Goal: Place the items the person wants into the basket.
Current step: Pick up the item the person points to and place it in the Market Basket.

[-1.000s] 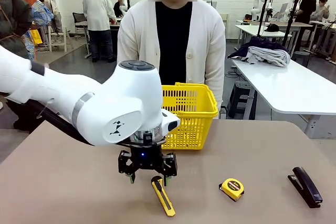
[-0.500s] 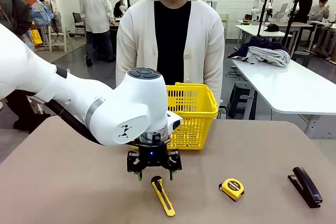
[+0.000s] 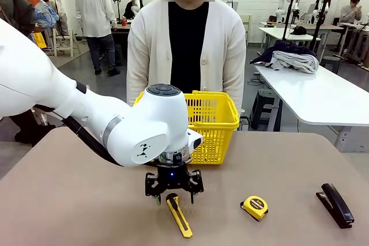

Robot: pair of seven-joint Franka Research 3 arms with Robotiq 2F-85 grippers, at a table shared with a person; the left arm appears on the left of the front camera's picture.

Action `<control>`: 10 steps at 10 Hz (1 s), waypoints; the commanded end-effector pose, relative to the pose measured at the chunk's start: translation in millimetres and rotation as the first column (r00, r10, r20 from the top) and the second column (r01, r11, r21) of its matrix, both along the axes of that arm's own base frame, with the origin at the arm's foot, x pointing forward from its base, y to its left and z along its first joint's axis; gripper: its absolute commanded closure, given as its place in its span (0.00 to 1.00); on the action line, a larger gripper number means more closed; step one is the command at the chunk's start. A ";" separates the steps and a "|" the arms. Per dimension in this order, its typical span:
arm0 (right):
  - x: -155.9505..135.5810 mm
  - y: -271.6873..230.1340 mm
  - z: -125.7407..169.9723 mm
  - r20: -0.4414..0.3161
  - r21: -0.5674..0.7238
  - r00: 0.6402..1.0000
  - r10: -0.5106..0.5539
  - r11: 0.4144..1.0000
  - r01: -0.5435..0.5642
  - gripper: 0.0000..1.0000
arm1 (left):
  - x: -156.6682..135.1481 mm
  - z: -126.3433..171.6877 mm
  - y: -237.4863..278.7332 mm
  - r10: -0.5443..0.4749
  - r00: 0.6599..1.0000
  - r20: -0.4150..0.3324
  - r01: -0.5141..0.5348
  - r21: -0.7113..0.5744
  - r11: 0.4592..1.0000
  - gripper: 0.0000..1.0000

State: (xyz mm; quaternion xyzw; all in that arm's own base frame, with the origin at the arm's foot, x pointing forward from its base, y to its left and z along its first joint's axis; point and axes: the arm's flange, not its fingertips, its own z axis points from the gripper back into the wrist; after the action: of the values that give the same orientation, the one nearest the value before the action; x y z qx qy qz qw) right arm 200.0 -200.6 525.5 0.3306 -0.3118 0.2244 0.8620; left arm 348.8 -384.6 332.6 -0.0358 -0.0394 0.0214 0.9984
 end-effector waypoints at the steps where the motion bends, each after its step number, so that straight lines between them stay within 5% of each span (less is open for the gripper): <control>1: 1.0 0.2 -1.5 0.019 0.023 1.000 0.009 1.000 -0.009 0.00 | 7.3 -10.2 -15.2 0.044 0.998 0.035 -0.044 0.013 0.999 0.00; 10: 1.0 0.2 -1.5 0.019 0.023 1.000 0.009 1.000 -0.009 0.00 | 14.1 -27.5 -12.4 0.084 0.996 -0.034 -0.084 -0.001 0.996 0.00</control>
State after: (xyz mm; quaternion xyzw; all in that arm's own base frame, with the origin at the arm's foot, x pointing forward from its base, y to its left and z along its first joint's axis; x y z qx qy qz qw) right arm 200.0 -200.6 525.5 0.3306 -0.3118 0.2244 0.8620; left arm 363.0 -387.7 306.7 -0.0283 -0.0169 0.0405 0.9986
